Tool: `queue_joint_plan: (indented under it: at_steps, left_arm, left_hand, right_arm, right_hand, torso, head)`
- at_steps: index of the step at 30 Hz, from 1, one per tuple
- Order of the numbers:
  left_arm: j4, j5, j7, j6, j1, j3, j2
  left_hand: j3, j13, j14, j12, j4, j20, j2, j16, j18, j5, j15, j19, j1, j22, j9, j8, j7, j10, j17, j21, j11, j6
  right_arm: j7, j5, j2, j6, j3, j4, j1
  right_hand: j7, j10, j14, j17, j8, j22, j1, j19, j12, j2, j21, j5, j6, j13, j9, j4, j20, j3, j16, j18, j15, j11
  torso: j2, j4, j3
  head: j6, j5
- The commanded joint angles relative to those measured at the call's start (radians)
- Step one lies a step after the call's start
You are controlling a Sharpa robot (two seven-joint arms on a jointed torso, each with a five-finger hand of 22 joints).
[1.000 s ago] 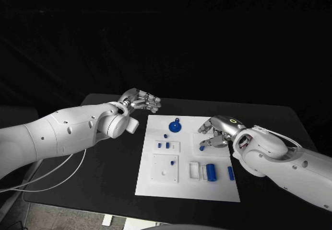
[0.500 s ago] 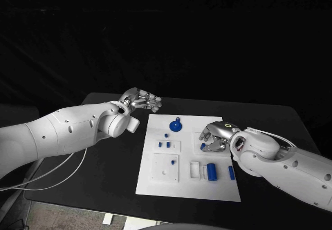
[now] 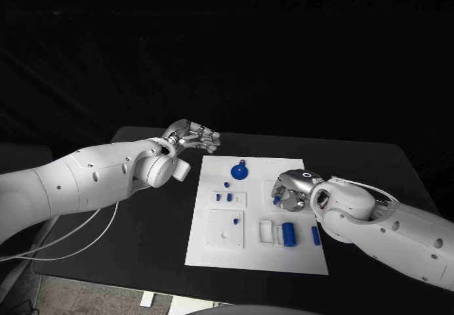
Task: Assemble the parts on the task board
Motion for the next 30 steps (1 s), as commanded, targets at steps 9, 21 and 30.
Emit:
queue_joint_plan:
  at_steps: [9,21,30]
  left_arm:
    - [0.002,0.006,0.003,0.014,0.001,0.001,0.003]
    - [0.001,0.006,0.004,0.015,0.001,0.001,0.003]
    - [-0.005,0.006,0.006,0.018,0.001,0.001,0.007]
  left_hand:
    - [-0.003,-0.001,0.004,-0.003,0.001,0.0,0.009,-0.002,0.005,-0.006,0.003,0.009,0.0,-0.001,-0.001,-0.003,0.0,0.002,0.001,-0.002,0.001,-0.008]
    - [-0.002,-0.001,0.004,-0.003,0.004,0.0,0.01,-0.002,0.005,-0.006,0.003,0.009,-0.001,-0.004,0.0,-0.003,0.0,0.002,0.001,-0.003,0.002,-0.009]
    - [-0.002,-0.001,0.004,-0.003,0.004,0.0,0.009,-0.002,0.005,-0.004,0.003,0.01,-0.001,-0.005,-0.001,-0.003,0.0,0.001,0.002,-0.002,0.002,-0.011]
  right_arm:
    - [-0.014,-0.039,0.032,-0.022,-0.023,-0.03,-0.001]
    - [-0.032,-0.064,0.034,-0.146,-0.03,-0.032,-0.007]
    - [-0.013,-0.033,0.012,-0.178,0.012,0.013,-0.008]
  right_hand:
    - [0.0,0.027,0.004,0.001,0.006,0.005,-0.005,0.04,-0.003,0.01,0.009,-0.004,0.027,0.0,0.001,0.01,-0.006,0.039,0.004,0.001,-0.008,-0.006]
    - [-0.021,0.132,0.002,0.007,0.008,0.033,0.013,0.039,-0.003,0.043,0.053,-0.006,0.126,0.003,0.007,-0.011,-0.034,0.09,0.005,-0.014,-0.037,-0.038]
    - [-0.025,0.143,0.005,0.008,0.007,0.043,0.008,0.04,-0.003,0.042,0.061,-0.006,0.14,0.002,0.006,-0.021,-0.042,0.094,0.001,-0.02,-0.043,-0.042]
  torso:
    - [0.001,0.002,0.0012]
    - [0.0,0.0007,-0.0001]
    - [-0.001,0.0012,0.0002]
  head:
    - [-0.004,-0.001]
    - [-0.006,0.002]
    - [-0.005,0.011]
